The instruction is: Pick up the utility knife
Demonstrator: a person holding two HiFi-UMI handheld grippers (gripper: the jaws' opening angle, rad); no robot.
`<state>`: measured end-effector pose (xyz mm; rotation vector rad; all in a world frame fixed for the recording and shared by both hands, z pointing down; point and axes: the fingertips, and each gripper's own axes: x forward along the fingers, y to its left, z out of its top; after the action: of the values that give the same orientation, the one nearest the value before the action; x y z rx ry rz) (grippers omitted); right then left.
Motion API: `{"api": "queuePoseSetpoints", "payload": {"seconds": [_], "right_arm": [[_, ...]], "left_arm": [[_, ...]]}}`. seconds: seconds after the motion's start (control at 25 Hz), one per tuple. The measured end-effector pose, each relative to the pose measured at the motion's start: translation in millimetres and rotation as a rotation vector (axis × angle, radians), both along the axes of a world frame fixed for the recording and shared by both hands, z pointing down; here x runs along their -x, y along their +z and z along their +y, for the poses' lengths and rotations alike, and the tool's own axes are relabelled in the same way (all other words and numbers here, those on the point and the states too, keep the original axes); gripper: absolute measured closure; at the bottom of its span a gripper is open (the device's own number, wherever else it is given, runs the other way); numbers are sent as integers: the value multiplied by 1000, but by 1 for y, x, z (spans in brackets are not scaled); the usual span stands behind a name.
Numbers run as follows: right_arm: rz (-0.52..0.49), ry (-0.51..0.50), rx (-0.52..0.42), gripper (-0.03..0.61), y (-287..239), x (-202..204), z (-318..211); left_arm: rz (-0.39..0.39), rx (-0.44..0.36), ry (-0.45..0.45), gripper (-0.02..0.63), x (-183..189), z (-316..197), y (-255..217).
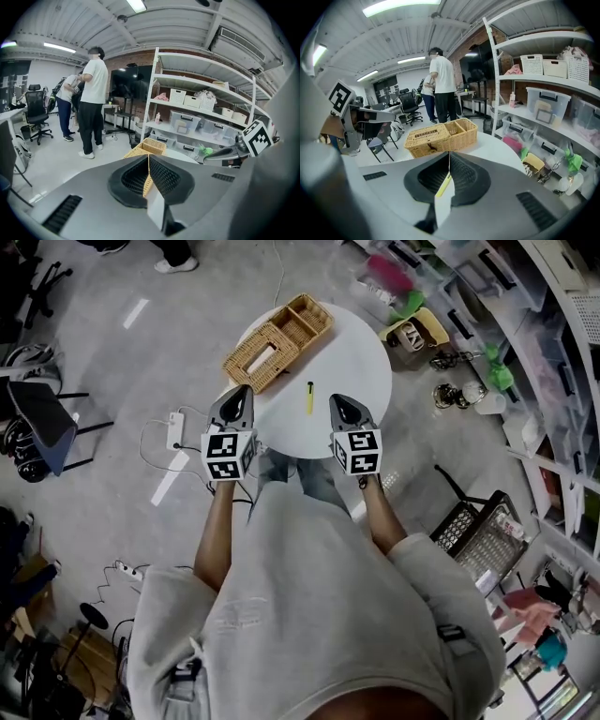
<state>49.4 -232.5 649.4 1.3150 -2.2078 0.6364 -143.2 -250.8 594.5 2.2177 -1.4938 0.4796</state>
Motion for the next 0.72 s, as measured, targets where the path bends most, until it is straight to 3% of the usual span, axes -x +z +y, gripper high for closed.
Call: {"api": "queuePoseSetpoints", "payload": {"seconds": [0.32,0.48,0.52,0.56,0.72], "right_arm": [[35,-13,92,546,39,1,39],[-7,-43,128,541,51,8,52],[-20,-48,135,504,54,9,54],[-28,-50,141,414,57,11,56],[-21,-48,158,354,68,12,61]], "left_arm": [[-7,55,6,591,3,20,27],[-4,74,12,591,-1,28,36],[-4,77,12,591,-2,30,38],[-3,81,11,591,-2,31,39],[0,94,4,591,-2,35,46]]}}
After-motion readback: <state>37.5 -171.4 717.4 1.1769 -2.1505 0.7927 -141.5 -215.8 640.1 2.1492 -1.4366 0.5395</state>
